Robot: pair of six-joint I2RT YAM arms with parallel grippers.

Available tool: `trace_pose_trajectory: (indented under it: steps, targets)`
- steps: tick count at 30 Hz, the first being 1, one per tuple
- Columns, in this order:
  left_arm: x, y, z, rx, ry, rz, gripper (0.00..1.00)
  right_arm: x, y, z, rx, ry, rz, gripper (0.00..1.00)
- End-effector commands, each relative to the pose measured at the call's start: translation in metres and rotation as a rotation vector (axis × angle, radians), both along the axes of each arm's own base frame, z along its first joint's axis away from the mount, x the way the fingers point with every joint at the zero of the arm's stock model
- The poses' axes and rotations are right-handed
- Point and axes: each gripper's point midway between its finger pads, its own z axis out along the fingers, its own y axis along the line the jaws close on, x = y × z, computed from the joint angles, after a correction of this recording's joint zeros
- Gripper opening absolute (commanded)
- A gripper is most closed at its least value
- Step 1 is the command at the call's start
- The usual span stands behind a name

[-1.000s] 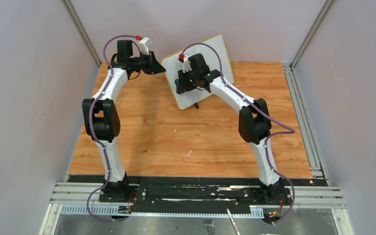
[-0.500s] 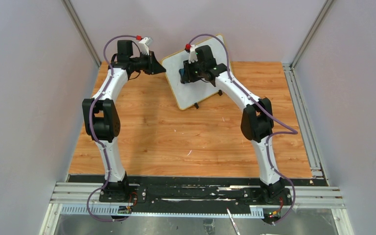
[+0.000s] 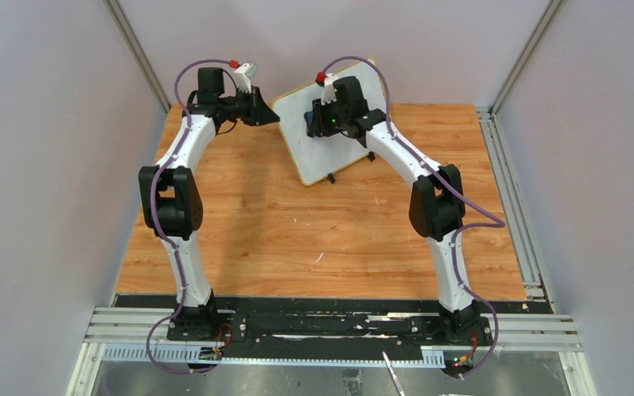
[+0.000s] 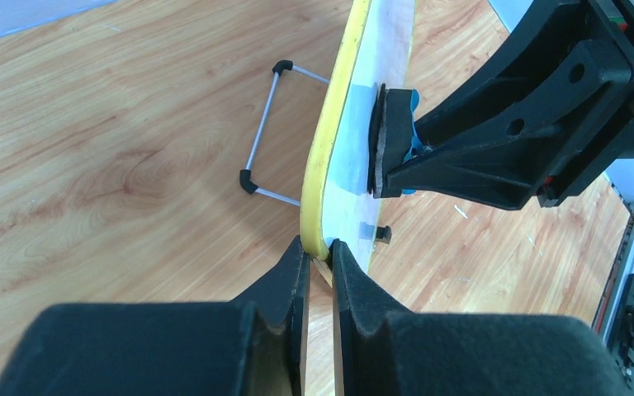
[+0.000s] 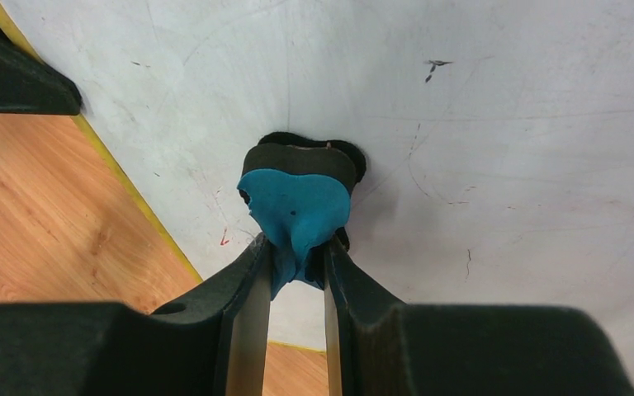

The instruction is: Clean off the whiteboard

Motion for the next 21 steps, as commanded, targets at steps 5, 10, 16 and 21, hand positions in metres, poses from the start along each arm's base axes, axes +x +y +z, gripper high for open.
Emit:
trace_pose_trajectory:
  steps: [5,10,16,21]
  targets:
    - [-0.018,-0.017,-0.016,0.016,0.051,-0.079,0.0,-0.038,0.036,-0.012,0.01,0.007,0.061,0.01]
    - [-0.019,-0.016,-0.016,0.018,0.051,-0.078,0.0,-0.054,0.048,-0.02,0.01,0.024,0.082,0.01]
    - [-0.019,-0.017,-0.018,0.017,0.055,-0.078,0.0,-0.052,0.043,-0.025,-0.016,0.017,0.066,0.01]
    - [-0.019,-0.016,-0.017,0.018,0.054,-0.078,0.0,-0.035,0.029,-0.02,-0.028,0.004,0.028,0.01]
